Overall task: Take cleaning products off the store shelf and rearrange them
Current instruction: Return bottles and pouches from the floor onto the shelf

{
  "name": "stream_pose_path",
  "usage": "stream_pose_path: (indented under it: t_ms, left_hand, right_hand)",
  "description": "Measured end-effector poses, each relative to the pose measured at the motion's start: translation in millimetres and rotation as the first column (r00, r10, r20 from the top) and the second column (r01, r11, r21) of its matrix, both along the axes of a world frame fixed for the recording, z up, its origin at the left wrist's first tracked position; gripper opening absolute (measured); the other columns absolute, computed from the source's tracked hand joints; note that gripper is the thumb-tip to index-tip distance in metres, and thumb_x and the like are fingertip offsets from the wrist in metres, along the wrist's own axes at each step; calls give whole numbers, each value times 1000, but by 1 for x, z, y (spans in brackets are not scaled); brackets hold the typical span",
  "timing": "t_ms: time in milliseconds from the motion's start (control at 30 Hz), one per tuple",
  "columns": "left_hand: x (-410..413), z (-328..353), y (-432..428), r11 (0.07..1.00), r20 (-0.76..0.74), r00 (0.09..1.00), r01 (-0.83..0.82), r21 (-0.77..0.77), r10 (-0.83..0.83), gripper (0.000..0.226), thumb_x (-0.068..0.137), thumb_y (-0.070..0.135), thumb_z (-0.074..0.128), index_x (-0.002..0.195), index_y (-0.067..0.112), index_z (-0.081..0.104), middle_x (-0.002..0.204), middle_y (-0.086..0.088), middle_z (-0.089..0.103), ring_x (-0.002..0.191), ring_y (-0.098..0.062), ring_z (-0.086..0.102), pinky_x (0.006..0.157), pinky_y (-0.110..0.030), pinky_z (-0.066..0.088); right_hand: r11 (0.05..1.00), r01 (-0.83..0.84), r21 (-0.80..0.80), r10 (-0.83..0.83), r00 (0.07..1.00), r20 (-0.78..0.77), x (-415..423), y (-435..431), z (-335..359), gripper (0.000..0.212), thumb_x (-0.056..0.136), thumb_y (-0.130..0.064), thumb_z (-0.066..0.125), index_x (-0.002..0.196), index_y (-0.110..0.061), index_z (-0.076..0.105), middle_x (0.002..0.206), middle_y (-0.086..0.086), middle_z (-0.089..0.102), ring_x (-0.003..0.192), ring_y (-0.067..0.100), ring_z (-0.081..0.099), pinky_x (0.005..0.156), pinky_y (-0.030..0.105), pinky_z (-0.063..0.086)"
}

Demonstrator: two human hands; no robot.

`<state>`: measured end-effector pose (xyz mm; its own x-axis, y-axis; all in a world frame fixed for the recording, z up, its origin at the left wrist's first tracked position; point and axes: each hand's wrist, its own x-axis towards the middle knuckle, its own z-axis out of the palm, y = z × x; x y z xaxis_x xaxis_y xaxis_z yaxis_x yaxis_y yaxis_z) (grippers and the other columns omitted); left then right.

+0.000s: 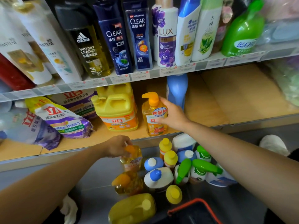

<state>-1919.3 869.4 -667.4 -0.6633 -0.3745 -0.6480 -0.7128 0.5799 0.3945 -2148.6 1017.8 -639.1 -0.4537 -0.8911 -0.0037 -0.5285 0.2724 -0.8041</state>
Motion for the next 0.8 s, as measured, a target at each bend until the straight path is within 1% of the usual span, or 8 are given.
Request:
stream_pose_path:
  t_ms: [100, 200, 367, 533, 633, 667, 733, 800]
  left_hand:
    - [0, 15, 2, 990, -107, 994, -10, -141, -5, 42, 80, 32, 84, 114, 21, 63, 111, -1, 65, 97, -17, 63, 83, -36, 58]
    - [4, 36, 0, 983, -207, 978, -48, -180, 10, 35, 75, 37, 87, 100, 27, 64, 102, 2, 66, 92, -14, 62, 83, -40, 59]
    - [9, 70, 4, 982, -395, 905, -188, -32, 161, 33, 73, 25, 90, 98, 19, 70, 107, 0, 73, 100, -18, 69, 90, -46, 59]
    - [13, 99, 8, 958, -535, 804, -286, 37, 260, 26, 74, 18, 89, 94, 19, 72, 93, 5, 78, 87, -10, 74, 81, -35, 63]
    - [13, 110, 9, 950, -594, 753, -306, 67, 284, 22, 75, 16, 87, 91, 17, 72, 85, 2, 78, 81, -12, 75, 76, -34, 63]
    - [12, 112, 10, 951, -606, 744, -300, 74, 281, 21, 76, 15, 87, 92, 16, 72, 85, 0, 78, 81, -14, 75, 76, -35, 63]
    - [7, 116, 12, 956, -621, 735, -280, 90, 274, 21, 78, 15, 86, 93, 15, 71, 87, -2, 77, 83, -16, 75, 77, -36, 63]
    - [1, 119, 15, 956, -646, 713, -277, 99, 273, 22, 79, 16, 85, 95, 15, 70, 88, -4, 77, 84, -17, 74, 78, -36, 63]
  right_hand:
    - [998, 42, -38, -43, 999, -6, -1, -3, -7, 93, 77, -18, 86, 154, -28, 35, 133, 2, 64, 122, 20, 60, 103, 46, 52]
    - [993, 111, -40, -112, 994, -15, -3, -10, -17, 94, 78, -24, 86, 155, -25, 32, 136, 2, 62, 125, 22, 58, 104, 47, 50]
    - [970, 232, -70, -235, 971, -48, -8, -35, -28, 81, 77, -29, 87, 144, -15, 44, 129, 6, 67, 118, 25, 63, 98, 43, 53]
    - [942, 319, -100, -327, 942, -70, -12, -67, -27, 83, 79, -29, 84, 148, -11, 42, 136, 11, 62, 124, 31, 59, 103, 46, 48]
    - [908, 410, -86, -400, 909, 120, -9, -68, -33, 79, 84, -19, 80, 150, -7, 38, 137, 16, 60, 115, 31, 64, 100, 43, 51]
    - [900, 427, -86, -410, 897, 162, -7, -64, -36, 70, 85, -15, 79, 145, -4, 44, 133, 17, 62, 107, 30, 67, 95, 39, 53]
    - [913, 400, -77, -381, 906, 186, -7, -49, -41, 44, 82, -1, 77, 122, -2, 60, 119, 21, 67, 94, 28, 68, 85, 36, 57]
    - [991, 136, -5, -127, 937, 324, -10, -34, -35, 40, 79, 14, 70, 112, -8, 63, 115, 22, 68, 96, 28, 68, 78, 29, 57]
